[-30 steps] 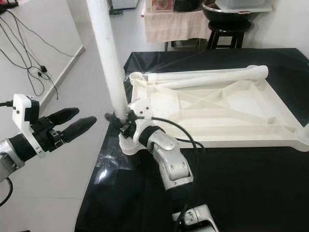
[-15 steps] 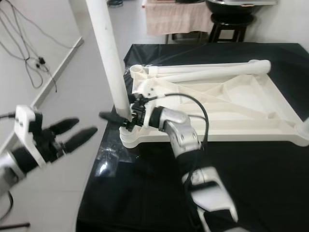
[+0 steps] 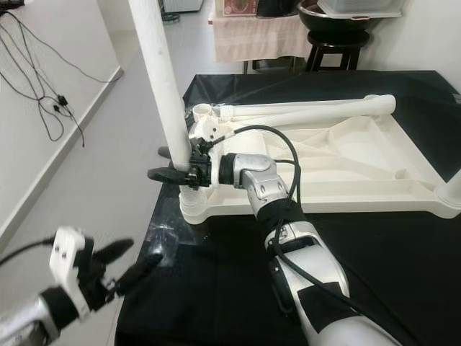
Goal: Building children table
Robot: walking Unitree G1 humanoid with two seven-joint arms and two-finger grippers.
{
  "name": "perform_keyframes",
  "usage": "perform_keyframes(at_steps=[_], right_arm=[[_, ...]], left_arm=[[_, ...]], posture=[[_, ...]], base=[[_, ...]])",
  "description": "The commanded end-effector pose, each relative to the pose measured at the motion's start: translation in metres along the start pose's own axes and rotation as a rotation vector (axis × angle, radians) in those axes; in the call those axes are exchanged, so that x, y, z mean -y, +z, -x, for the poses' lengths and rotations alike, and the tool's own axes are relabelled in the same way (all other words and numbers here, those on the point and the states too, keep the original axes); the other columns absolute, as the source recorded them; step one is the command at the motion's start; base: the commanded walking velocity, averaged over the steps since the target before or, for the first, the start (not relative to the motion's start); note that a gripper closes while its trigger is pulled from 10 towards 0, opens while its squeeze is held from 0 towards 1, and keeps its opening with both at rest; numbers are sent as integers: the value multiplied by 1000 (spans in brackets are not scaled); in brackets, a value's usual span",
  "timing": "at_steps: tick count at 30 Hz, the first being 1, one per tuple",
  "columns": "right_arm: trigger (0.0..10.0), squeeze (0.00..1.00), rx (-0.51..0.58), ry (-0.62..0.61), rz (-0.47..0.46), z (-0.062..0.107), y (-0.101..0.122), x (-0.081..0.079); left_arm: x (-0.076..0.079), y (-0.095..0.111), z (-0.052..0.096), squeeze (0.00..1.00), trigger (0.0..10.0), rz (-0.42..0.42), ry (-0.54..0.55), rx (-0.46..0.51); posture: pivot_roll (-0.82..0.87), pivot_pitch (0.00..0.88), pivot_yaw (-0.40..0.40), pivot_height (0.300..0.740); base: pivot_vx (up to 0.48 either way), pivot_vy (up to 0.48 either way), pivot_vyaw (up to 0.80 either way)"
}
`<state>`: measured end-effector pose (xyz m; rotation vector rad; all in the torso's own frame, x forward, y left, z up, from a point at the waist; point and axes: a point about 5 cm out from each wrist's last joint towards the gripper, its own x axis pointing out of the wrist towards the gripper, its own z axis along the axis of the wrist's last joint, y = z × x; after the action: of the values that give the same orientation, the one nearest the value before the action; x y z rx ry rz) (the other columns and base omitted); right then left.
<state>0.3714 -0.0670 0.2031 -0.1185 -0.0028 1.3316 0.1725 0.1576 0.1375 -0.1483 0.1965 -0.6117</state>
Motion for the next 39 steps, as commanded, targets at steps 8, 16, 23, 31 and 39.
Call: perform_keyframes(at_steps=[8,16,23,31,39], right_arm=[[0,0,-151,-215,-76,18,-56,-10],[0,0,-198,-813,-208,22,-89,-69],[10000,0,-227,-716,-138,15,-90,-53],[10000,0,40,-381,-122,6,-32,-32],[10000,0,-10,-121,-3,7,-19,-21]], left_arm=[[6,-13,4,0,10000,-73,116,51],[-3,-9,3,0,10000,-163,168,98],[-7,-10,-3,0,10000,-170,155,102],[-10,-13,-11,0,10000,-187,195,133],[-11,-14,-18,0,10000,-197,198,139]], posture=[[60,64,26,740],[-13,66,74,740],[29,53,56,740],[50,30,41,740],[66,8,24,740]], base=[[0,0,0],[0,0,0],[0,0,0],[0,0,0],[0,0,0]])
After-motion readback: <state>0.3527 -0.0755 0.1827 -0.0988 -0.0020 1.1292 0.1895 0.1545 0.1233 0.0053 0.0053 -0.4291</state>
